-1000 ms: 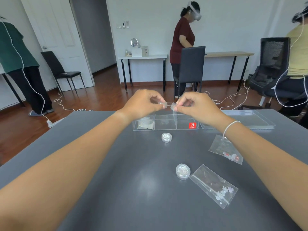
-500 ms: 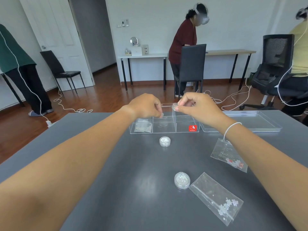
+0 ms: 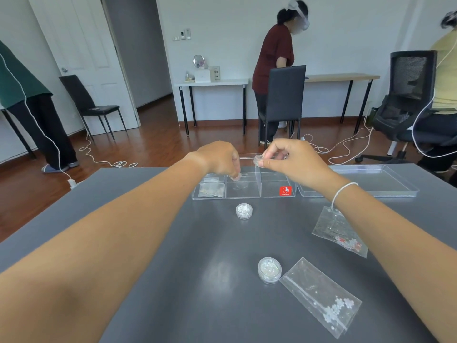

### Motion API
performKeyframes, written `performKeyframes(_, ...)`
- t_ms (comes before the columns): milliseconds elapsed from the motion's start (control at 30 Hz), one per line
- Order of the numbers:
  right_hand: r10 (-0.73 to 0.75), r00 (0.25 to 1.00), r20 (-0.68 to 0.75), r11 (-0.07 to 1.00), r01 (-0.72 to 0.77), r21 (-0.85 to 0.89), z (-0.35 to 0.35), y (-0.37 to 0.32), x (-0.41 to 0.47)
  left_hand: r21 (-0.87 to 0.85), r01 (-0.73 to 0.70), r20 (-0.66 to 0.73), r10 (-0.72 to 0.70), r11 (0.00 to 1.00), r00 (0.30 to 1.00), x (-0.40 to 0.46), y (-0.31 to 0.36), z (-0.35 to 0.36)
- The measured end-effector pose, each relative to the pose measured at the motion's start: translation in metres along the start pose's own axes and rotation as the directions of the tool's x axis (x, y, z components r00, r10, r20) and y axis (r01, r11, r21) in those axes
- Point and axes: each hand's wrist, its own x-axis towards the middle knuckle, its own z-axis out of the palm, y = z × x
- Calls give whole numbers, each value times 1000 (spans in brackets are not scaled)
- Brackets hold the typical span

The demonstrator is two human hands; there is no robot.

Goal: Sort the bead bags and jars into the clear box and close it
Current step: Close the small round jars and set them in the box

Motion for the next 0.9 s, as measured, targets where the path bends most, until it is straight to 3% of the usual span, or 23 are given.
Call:
performKeyframes(267, -8, 1000, 13, 1000, 8, 12, 1, -3, 0, -148, -92, -185, 64, 985, 981, -19, -12, 1)
performKeyframes(500, 2, 1000, 26, 1000, -2, -1, 5, -7, 8, -317, -136, -427, -13, 939, 904, -63, -35, 6)
performKeyframes(700, 35, 989, 141, 981, -7, -195, 17, -10, 29, -317, -98, -416, -46, 943, 908, -79, -54, 16)
performKeyframes(900, 82, 974, 211, 859, 38, -511, 25, -13, 42, -357, -70, -394, -82, 932, 915, -85, -63, 18)
